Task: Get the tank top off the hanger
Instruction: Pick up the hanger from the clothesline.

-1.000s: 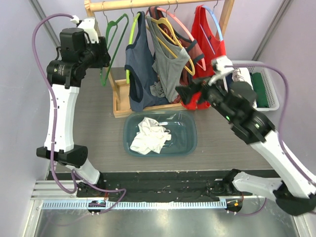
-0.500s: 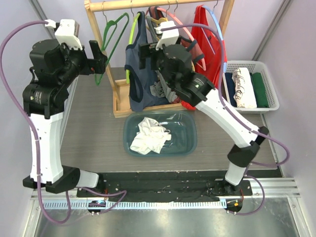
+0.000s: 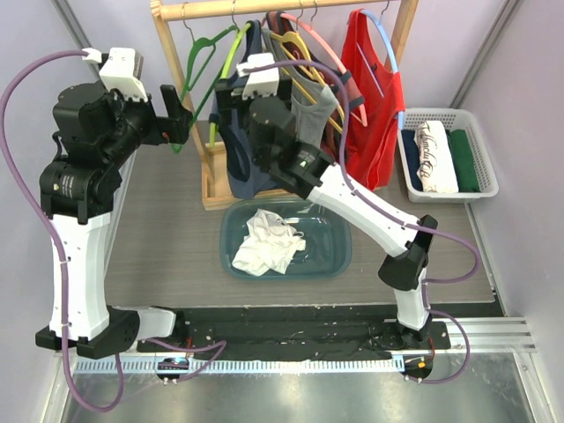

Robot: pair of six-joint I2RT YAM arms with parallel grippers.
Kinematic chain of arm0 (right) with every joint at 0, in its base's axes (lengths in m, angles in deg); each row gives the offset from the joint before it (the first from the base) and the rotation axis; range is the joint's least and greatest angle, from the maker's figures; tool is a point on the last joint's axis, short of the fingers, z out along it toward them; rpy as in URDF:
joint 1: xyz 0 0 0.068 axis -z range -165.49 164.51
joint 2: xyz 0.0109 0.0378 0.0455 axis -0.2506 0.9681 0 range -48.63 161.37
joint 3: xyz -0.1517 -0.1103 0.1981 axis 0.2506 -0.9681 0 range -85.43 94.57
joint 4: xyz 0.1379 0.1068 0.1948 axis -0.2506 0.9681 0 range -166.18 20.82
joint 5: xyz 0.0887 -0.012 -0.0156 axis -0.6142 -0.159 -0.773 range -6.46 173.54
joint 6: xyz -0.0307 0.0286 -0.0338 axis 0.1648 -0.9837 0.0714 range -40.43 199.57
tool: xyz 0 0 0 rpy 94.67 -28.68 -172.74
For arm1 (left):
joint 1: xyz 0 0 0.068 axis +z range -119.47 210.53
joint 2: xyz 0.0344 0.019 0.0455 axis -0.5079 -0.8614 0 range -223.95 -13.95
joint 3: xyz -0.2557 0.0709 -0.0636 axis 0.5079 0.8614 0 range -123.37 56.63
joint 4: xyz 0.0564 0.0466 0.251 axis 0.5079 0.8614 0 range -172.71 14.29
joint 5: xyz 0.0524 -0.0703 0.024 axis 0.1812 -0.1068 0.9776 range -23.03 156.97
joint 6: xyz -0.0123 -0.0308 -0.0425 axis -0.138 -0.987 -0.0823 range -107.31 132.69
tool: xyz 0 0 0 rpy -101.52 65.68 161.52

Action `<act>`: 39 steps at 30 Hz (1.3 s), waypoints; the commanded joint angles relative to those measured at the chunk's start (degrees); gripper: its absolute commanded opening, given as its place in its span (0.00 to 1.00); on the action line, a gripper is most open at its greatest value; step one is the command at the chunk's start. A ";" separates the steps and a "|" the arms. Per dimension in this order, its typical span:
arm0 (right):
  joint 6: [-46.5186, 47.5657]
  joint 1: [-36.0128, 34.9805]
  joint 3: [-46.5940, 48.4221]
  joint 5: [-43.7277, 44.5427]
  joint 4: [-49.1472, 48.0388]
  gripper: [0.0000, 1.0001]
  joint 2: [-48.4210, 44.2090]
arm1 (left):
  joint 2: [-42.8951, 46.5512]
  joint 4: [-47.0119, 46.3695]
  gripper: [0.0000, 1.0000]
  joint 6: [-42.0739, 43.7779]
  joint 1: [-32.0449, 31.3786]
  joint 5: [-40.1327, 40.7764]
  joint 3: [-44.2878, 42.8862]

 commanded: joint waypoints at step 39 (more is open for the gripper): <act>1.27 1.62 1.34 4.98 -3.75 0.92 -0.71 | 5.02 -2.54 0.98 2.86 0.24 10.72 3.12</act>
